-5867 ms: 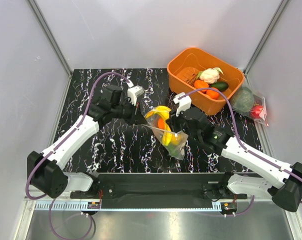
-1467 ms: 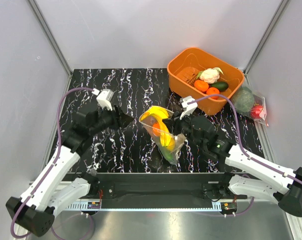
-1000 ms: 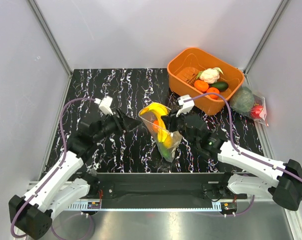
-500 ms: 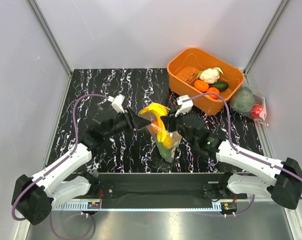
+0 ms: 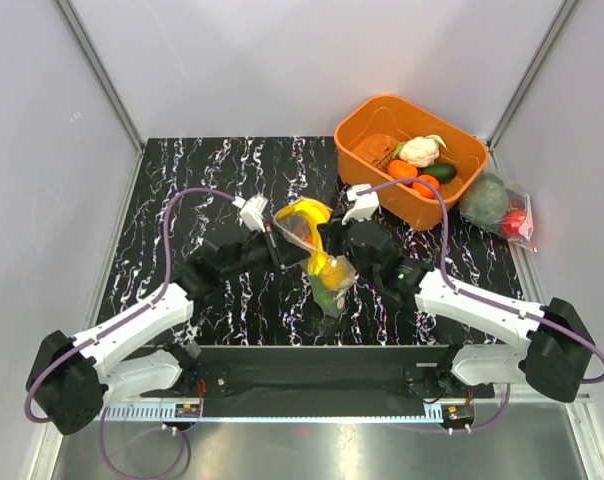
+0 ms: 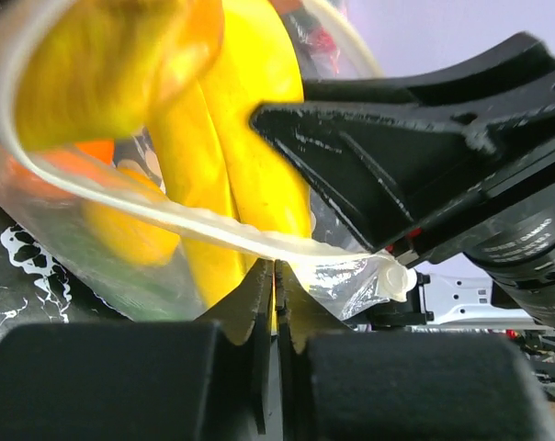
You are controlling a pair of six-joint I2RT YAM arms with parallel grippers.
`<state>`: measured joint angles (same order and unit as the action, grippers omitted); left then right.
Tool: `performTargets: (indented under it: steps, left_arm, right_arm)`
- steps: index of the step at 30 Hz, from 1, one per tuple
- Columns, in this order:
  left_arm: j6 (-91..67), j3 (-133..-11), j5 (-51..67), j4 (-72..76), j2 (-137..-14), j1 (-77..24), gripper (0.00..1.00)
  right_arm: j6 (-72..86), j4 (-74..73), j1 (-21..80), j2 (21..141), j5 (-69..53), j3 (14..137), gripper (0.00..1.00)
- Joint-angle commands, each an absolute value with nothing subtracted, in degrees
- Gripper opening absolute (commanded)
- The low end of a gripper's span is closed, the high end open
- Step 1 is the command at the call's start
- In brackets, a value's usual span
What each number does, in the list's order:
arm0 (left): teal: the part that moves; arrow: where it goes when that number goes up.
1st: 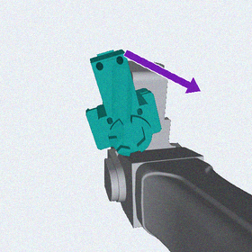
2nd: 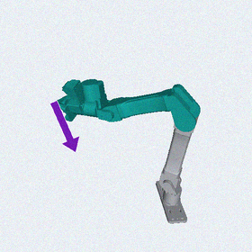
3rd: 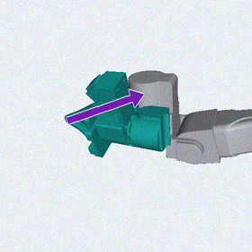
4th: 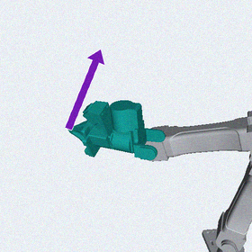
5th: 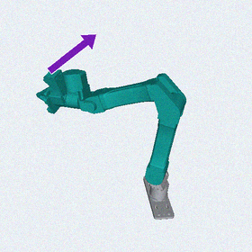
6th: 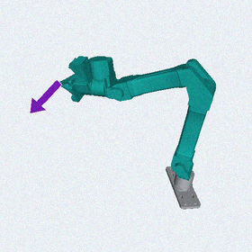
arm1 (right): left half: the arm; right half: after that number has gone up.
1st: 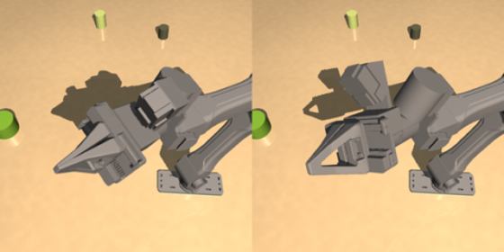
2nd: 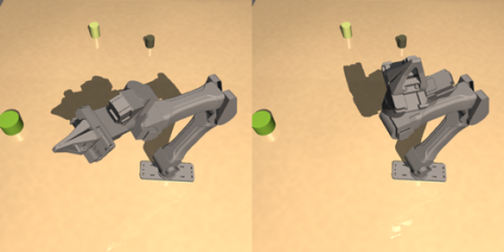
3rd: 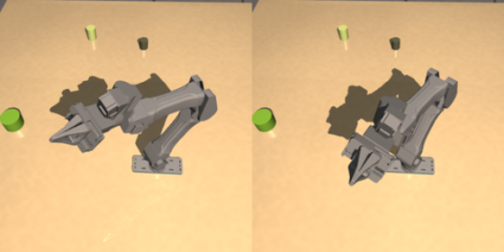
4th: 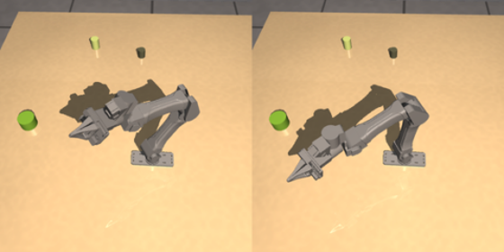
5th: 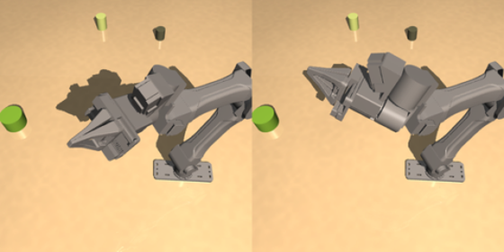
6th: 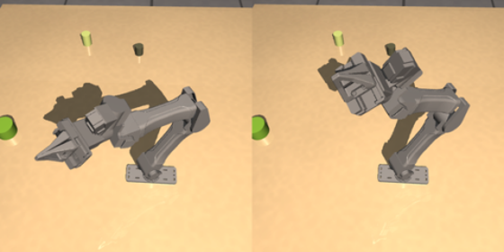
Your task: Open the zip-top bag and remove the fake food
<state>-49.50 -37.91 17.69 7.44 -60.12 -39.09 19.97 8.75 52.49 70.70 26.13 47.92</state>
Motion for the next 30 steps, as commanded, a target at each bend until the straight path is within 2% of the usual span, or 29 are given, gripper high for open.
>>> performTargets:
  steps: [1, 9, 14, 17, 19, 20, 25, 30]
  left_arm:
    - [-48.3, -39.9, 18.2, 11.2, -61.1, -41.1, 0.05]
    - [-47.3, -38.9, 17.4, 11.2, -61.8, -43.2, 0.01]
    - [-40.6, -38.4, 9.4, 3.6, -57.1, -42.8, 0.03]
    - [-37.9, -37.3, 2.7, 0.2, -52.8, -41.8, 0.36]
    - [-37.3, -34.6, 1.2, 1.5, -51.0, -41.4, 0.66]
    - [-37.2, -33.8, 1.3, 2.5, -49.8, -41.4, 0.72]
    - [-38.1, -28.4, 6.8, 14.1, -50.8, -42.3, 0.85]
    - [-33.9, -28.6, 5.5, 18.5, -54.4, -47.3, 0.88]
  right_arm:
    - [23.6, 15.7, 53.0, 72.5, 31.6, 52.8, 0.00]
    - [23.2, 18.3, 53.0, 74.5, 34.6, 54.1, 0.00]
    - [22.6, 14.2, 53.0, 71.5, 34.1, 54.9, 0.00]
    - [24.1, 11.8, 53.0, 69.2, 33.7, 54.1, 0.00]
    - [25.7, 10.5, 53.0, 67.6, 33.7, 53.8, 0.00]
    - [26.4, 8.6, 53.1, 67.2, 33.9, 53.9, 0.00]
    - [27.5, 5.9, 53.0, 66.9, 35.7, 55.1, 0.00]
    - [28.7, 4.2, 53.0, 68.9, 36.8, 57.4, 0.00]
